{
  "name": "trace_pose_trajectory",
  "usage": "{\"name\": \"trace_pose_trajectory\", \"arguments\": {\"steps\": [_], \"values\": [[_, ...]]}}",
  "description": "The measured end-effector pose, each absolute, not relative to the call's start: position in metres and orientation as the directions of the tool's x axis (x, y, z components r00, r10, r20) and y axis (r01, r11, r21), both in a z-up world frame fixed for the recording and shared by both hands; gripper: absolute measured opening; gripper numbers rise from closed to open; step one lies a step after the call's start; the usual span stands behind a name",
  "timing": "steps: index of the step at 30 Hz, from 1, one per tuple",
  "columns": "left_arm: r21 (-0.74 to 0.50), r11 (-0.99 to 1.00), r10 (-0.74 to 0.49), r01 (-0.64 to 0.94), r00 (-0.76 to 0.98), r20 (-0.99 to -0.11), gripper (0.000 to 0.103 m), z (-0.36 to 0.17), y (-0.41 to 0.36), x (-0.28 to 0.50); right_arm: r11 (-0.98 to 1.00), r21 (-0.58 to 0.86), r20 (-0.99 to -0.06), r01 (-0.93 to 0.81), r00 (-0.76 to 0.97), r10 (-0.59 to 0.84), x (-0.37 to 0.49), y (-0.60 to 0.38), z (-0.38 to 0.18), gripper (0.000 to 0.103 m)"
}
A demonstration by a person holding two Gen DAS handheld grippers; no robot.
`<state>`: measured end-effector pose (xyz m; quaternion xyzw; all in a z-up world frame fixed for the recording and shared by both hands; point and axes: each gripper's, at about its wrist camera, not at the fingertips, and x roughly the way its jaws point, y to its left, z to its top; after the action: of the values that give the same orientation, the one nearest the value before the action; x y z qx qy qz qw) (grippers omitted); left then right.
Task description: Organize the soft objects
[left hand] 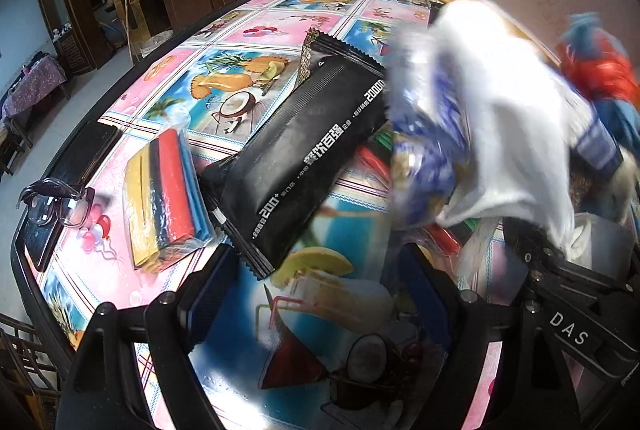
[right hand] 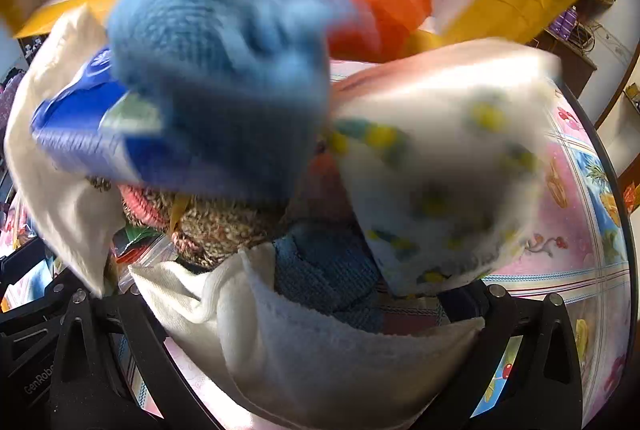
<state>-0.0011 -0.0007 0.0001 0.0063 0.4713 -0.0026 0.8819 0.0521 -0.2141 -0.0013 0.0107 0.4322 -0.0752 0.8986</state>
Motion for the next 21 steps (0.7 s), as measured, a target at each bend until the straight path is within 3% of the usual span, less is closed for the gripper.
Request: {"name": "trace_pose_trajectory", "arguments": {"steps": [21], "values": [[0.006, 1.0, -0.005, 0.018, 0.554, -0.832, 0.084, -0.001, -0.003, 0.001, 0.988, -0.047, -0.776, 0.15, 0.617, -0.13, 0.039, -0.211, -0.001, 0.103]]}}
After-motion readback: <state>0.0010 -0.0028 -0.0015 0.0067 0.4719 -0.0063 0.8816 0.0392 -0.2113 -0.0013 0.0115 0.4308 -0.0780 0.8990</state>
